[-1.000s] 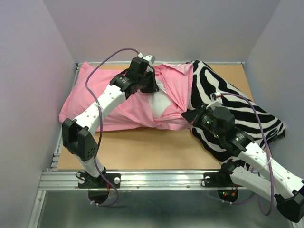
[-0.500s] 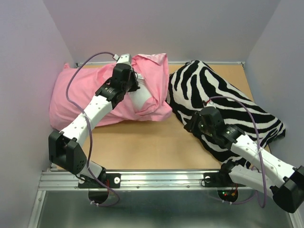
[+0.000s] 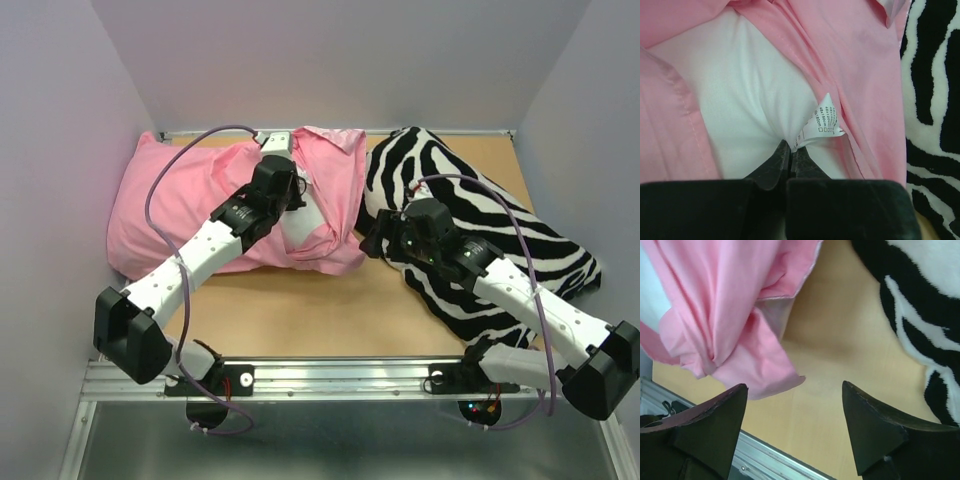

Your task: Remove the pillowcase from the pillow

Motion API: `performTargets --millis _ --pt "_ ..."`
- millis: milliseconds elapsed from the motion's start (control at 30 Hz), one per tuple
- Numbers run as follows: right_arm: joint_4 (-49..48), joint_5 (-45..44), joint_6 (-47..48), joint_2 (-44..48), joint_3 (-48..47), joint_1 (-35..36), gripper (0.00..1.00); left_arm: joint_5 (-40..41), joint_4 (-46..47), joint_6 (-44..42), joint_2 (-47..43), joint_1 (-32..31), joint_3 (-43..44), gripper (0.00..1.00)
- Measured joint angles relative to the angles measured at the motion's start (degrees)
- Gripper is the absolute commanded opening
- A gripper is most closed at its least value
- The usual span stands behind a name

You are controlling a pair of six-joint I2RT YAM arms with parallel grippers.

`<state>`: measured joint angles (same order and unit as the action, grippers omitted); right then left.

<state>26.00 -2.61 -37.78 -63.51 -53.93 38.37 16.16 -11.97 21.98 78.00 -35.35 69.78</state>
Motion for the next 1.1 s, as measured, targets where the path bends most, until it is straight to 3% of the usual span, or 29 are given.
performTargets --millis 533,767,833,933,967,1100 --pt "-5.64 -2.01 -8.33 -11.43 -3.58 8.26 0.88 5.55 6.6 3.3 5.53 -5.73 -3.48 0.0" --pt "-12.52 -5.29 -13.55 -12.92 1.86 8.87 0.88 7.23 11.15 4.79 5.88 -7.78 -7.45 0.0" --pt "-13.66 -5.97 -14.64 -14.47 2.45 8.98 0.8 7.54 12.31 5.07 6.23 -8.17 -8.33 0.0" --pt "-15.63 -6.38 -15.85 -16.41 3.76 8.98 0.48 7.87 13.29 5.31 6.84 -8.7 -8.57 0.0" --pt "-16.24 -6.49 -16.2 -16.33 4.87 8.98 0.3 7.91 13.62 5.35 6.93 -8.79 -8.72 0.0" --pt "-18.34 -7.65 -17.62 -13.4 10.69 9.01 0.06 7.63 14.03 5.62 7.41 -8.83 -9.07 0.0"
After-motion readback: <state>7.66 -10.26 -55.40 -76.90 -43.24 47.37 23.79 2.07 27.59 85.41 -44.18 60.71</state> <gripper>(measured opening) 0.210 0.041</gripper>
